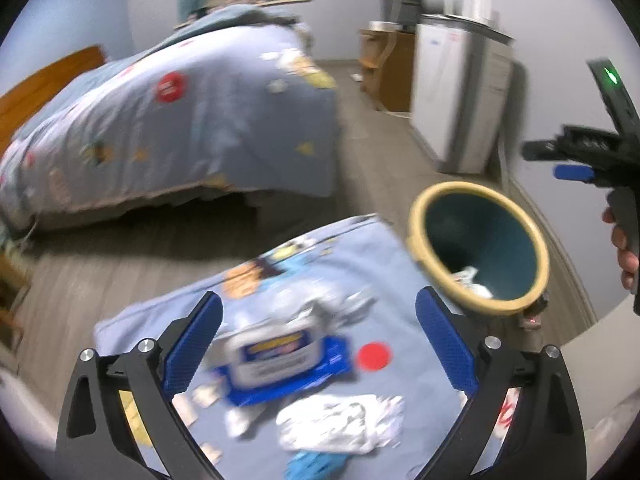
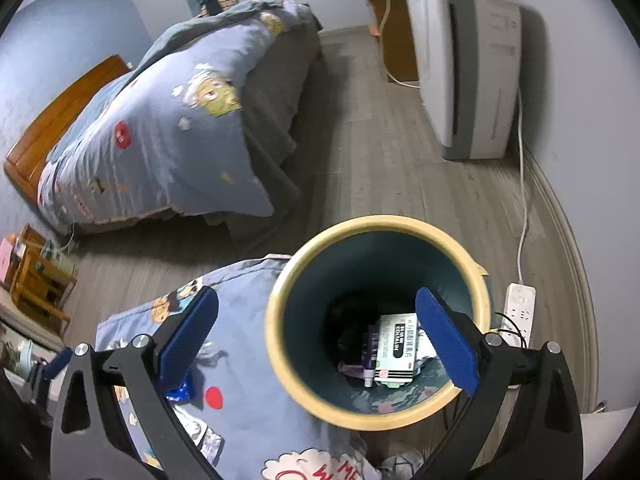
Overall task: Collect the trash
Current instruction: 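Move both open tools back to the trash pile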
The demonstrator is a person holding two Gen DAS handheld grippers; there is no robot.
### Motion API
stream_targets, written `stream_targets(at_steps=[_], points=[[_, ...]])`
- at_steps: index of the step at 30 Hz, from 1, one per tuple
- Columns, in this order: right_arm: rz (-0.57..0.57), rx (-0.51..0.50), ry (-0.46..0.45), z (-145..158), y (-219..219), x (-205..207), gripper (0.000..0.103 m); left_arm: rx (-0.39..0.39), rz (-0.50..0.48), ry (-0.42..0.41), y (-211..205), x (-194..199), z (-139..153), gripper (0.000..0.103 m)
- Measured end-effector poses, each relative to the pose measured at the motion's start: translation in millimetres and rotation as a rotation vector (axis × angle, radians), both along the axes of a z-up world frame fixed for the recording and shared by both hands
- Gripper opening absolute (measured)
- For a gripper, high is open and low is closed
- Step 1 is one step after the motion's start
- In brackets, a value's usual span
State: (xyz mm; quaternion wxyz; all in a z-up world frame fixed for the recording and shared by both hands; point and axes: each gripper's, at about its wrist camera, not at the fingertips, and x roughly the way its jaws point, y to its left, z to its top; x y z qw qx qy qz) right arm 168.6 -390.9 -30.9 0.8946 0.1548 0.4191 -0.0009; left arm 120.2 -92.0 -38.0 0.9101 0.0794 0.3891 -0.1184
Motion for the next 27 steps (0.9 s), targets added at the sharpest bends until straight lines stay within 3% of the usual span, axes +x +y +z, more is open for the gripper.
stream_targets(at_steps=[7,10,16,27], points=[[0.136,-0.076,0.008,1.6,68.3,-20.1,0.097,0.041,0.129,0.02,73.3,-54.1,5.3,0.097],[0.188,-0.094,0.039,-6.0,98.9,-29.9,0.097,0.022,0.161,0.027,92.7,-69.9,3.6,0.097],[0.24,-0.135,0.08,-21.5,141.0,-49.3,0.097,0.05,0.169,0.022,110.9,-86.2,-4.7,0.097],[0.282,-0.167,0.22,-80.4,185.7,-61.2,0.097,0.015,0.142,0.071,119.2,-90.3,-34.9,0.097]])
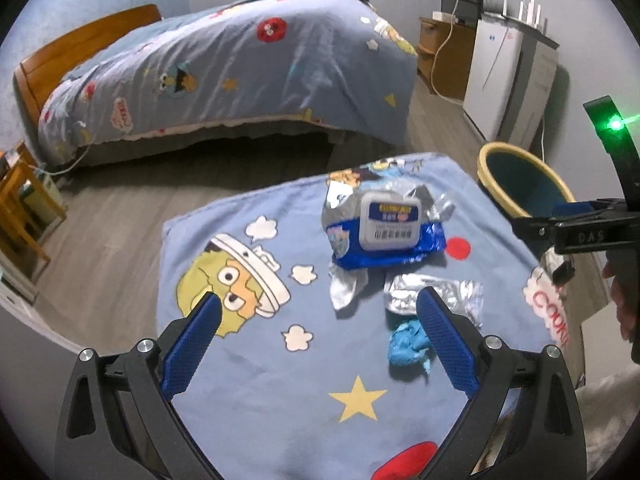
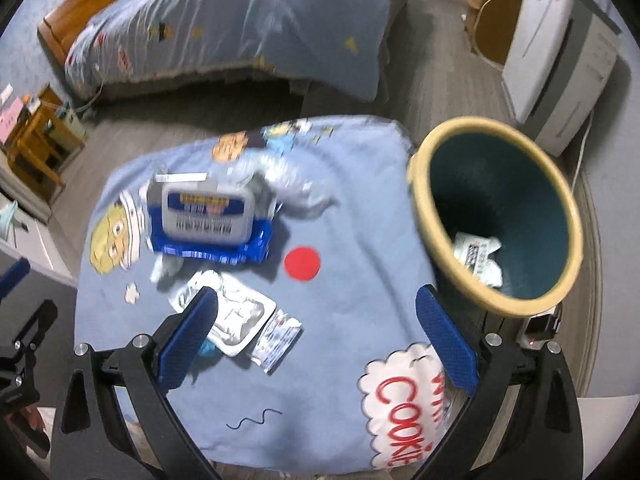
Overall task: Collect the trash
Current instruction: 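Move both open tools back to the trash pile, then grasp the blue crumpled cloth with the left tool while the right tool grasps the paper sachet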
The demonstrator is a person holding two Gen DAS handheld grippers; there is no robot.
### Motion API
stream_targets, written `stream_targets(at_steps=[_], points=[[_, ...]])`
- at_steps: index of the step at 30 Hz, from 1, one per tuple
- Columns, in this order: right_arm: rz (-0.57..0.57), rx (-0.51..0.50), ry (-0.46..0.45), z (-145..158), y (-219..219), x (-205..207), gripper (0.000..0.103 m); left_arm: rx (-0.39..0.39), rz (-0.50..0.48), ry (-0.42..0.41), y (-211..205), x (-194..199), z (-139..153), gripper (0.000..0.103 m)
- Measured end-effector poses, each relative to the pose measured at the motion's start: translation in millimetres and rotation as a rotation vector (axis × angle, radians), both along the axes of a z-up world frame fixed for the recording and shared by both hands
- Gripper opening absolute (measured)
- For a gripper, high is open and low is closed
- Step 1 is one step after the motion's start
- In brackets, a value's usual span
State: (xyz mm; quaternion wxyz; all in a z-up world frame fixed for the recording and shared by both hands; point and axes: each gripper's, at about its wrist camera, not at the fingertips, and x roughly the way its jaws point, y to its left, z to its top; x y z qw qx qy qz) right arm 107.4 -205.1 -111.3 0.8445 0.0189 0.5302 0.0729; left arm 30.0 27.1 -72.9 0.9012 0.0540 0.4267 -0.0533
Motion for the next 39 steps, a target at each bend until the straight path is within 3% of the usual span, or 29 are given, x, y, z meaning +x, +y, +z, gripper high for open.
stream_targets(at_steps=[5,11,15,19,21,26,32,35,39], points=[[-0.005,-0.026,0.067,-28.4,11.8,-4.6,0.094,-0.003,0.01,0.06,7.7,2.1,-21.2,0.097],[0.01,-0.003,0.214,-69.3,24.8,-6.4,0.055,-0.004,0.029,0.081,15.4,6.0,-29.8,0.097],[0.023,0.021,0.236,-78.5,32.0,-4.4,0.046,-0.018,0.017,0.092,10.9,6.3,-31.9,0.097],[0.025,0.028,0.266,-87.3,36.8,-0.8,0.045,-0.004,-0.011,0.102,2.9,5.7,-36.8,0.097],[0.03,0.001,0.282,-92.5,37.8,0.5,0.037,-0.007,-0.017,0.112,0.0,6.4,-39.7,0.097],[0.053,-0.025,0.283,-90.5,37.7,1.6,0.026,0.009,-0.054,0.134,-13.2,8.0,-48.9,0.097],[0.124,-0.128,0.246,-51.4,27.4,0.5,0.025,0.007,-0.091,0.156,-27.6,11.7,-54.5,0.096],[0.139,-0.142,0.196,-24.0,18.0,-3.4,0.025,0.013,-0.116,0.166,-38.8,13.0,-60.8,0.096],[0.131,-0.124,0.146,-11.7,8.1,-9.8,0.025,0.016,-0.165,0.192,-58.5,13.5,-75.6,0.094]])
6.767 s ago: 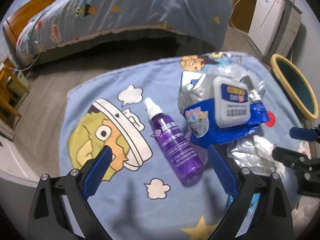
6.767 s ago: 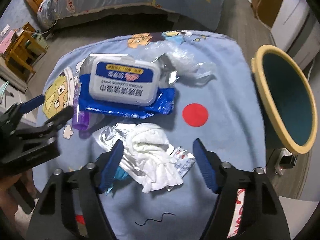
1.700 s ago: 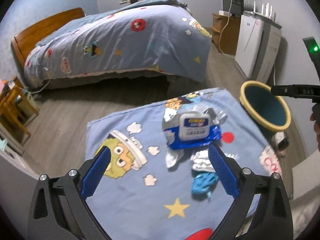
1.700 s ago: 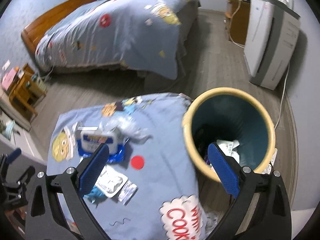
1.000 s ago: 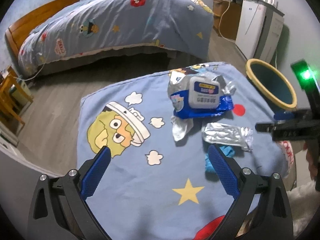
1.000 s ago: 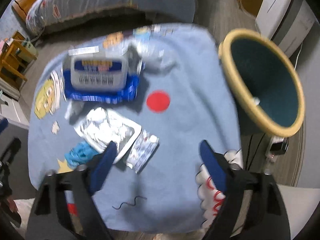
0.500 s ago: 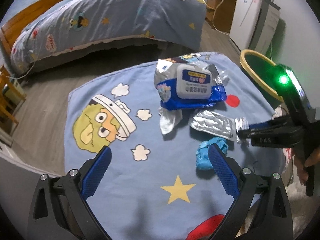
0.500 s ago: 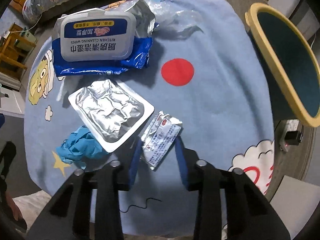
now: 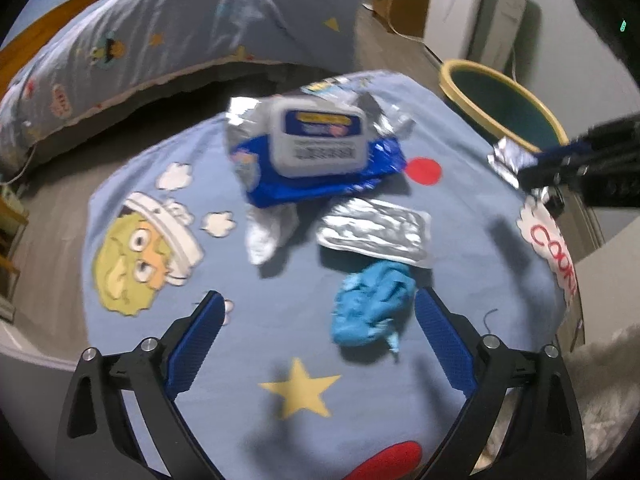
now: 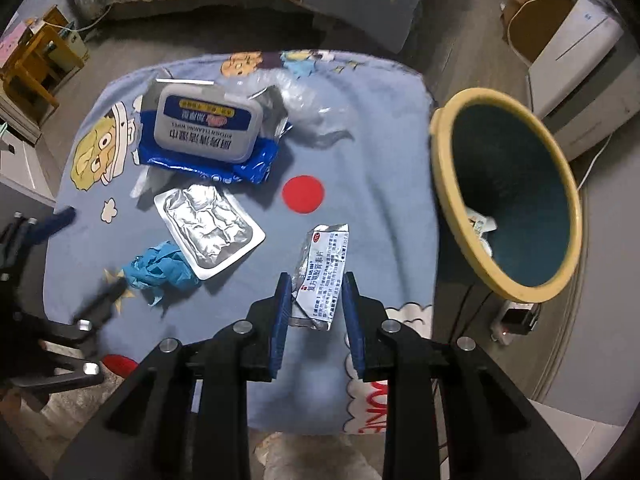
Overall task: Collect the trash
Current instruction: 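Grasp the blue crumpled cloth with the left tool while the right tool grasps the paper sachet, then lift the cloth and sachet and carry both over the bin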
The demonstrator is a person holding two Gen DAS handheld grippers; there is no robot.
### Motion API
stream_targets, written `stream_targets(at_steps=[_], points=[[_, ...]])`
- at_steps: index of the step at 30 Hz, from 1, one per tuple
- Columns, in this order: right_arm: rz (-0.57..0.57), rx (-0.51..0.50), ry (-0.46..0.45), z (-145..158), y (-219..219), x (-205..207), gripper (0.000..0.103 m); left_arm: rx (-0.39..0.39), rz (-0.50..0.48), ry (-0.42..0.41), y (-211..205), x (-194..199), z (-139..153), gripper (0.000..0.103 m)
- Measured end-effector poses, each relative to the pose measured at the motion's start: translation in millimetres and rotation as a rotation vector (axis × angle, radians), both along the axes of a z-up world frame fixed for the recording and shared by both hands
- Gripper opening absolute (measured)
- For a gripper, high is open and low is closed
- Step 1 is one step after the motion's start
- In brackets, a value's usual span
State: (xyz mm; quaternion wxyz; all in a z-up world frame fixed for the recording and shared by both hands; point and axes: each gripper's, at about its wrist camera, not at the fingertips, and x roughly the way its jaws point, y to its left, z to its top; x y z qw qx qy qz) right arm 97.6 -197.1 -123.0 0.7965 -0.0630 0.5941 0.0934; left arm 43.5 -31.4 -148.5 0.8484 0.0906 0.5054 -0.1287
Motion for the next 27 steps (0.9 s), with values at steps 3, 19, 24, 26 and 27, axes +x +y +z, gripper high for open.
stream_targets(at_steps=[3,19,24,26,27], points=[[-0.019,0.053,-0.007,1.0,-4.7,4.5,0.025,-0.009,-0.03,0.019,-13.2,0.7,-10.1,0.087],[0.007,0.099,-0.061,14.0,-1.3,18.6,0.025,-0.077,-0.077,-0.039,-20.0,-12.3,16.9,0.035],[0.0,0.124,-0.072,20.0,-4.5,18.3,0.025,-0.12,-0.036,-0.112,-11.3,-7.3,45.0,0.035],[-0.005,0.13,-0.081,23.4,-7.0,18.0,0.025,-0.128,-0.011,-0.127,-8.2,-4.4,52.1,0.035],[-0.007,0.134,-0.083,24.6,-8.2,17.8,0.025,-0.124,-0.002,-0.134,-7.6,-2.3,54.9,0.035]])
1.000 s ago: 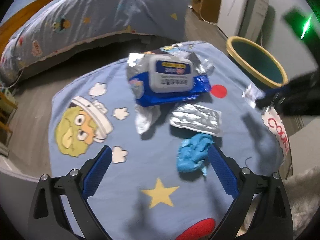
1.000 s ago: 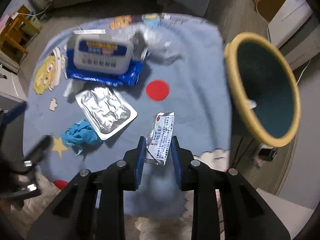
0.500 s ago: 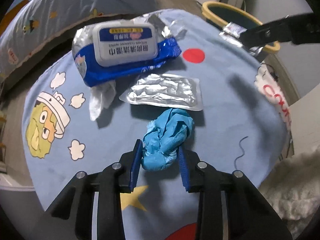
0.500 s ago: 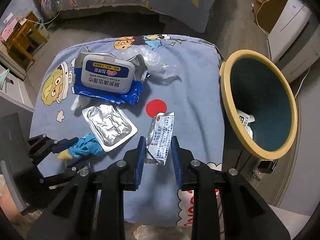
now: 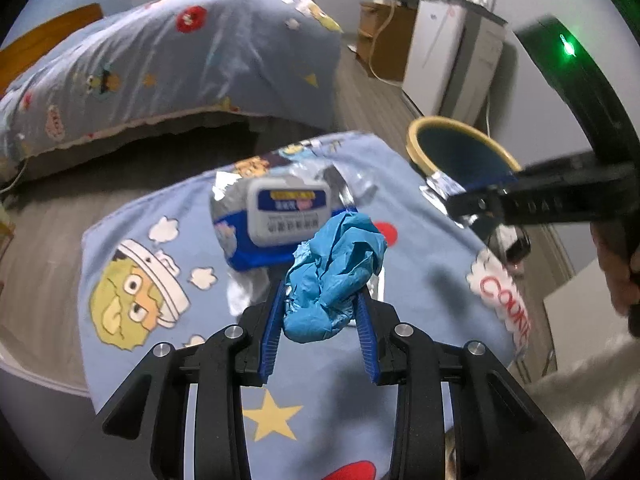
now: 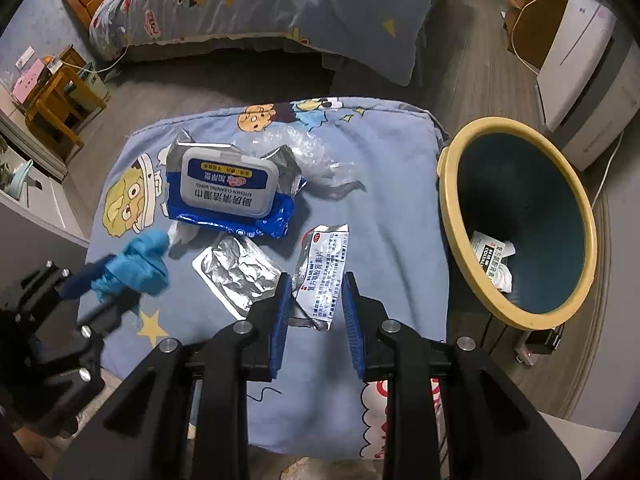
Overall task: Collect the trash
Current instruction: 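Lift the cloth and sachet and carry both over the bin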
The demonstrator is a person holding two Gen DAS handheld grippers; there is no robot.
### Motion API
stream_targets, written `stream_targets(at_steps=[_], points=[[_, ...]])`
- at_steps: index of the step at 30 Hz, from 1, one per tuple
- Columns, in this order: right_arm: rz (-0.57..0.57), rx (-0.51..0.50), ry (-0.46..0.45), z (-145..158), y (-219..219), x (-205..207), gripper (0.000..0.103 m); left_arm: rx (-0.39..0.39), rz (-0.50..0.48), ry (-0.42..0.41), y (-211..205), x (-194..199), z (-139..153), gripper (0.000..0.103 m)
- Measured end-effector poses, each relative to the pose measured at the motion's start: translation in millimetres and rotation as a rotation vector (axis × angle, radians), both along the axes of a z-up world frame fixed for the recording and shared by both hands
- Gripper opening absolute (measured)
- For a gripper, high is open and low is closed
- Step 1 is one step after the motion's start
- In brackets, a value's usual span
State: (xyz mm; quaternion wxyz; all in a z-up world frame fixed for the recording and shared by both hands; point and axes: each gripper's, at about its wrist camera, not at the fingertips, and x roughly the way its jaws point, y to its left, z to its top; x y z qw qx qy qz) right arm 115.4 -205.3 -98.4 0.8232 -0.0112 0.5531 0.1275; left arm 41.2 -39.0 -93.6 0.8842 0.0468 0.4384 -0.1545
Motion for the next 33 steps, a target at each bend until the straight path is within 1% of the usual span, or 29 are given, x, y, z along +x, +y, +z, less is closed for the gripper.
stream_targets(at_steps=[3,6,10,16,19,22,25,33], points=[[-0.001,0.01,-0.01,3.7,-2.8,-0.7,0.025,0.021,0.009,-0.015,2.4,5.3,6.0,0.035],[-0.008,0.007,-0.02,7.1,-6.9,0.4,0.025,0.024,0.03,-0.044,5.7,6.3,11.4,0.035],[-0.011,0.021,-0.042,15.2,-10.5,3.2,0.025,0.017,0.051,-0.045,7.2,8.3,15.0,0.036],[-0.019,0.036,-0.081,29.6,-22.1,8.8,0.025,0.019,0.045,-0.052,0.3,12.3,16.0,0.036],[-0.023,0.021,-0.103,35.0,-28.6,11.1,0.025,0.018,0.043,-0.05,-3.9,16.7,17.0,0.036],[-0.032,0.031,-0.114,38.7,-38.1,13.6,0.025,0.022,0.035,-0.052,-13.7,22.5,19.4,0.036],[-0.047,0.034,-0.12,39.6,-49.3,17.2,0.025,0.035,0.005,-0.057,-32.0,29.7,22.4,0.036],[-0.098,0.065,-0.095,30.2,-88.1,26.5,0.025,0.03,-0.076,-0.06,-84.7,51.5,24.1,0.036]])
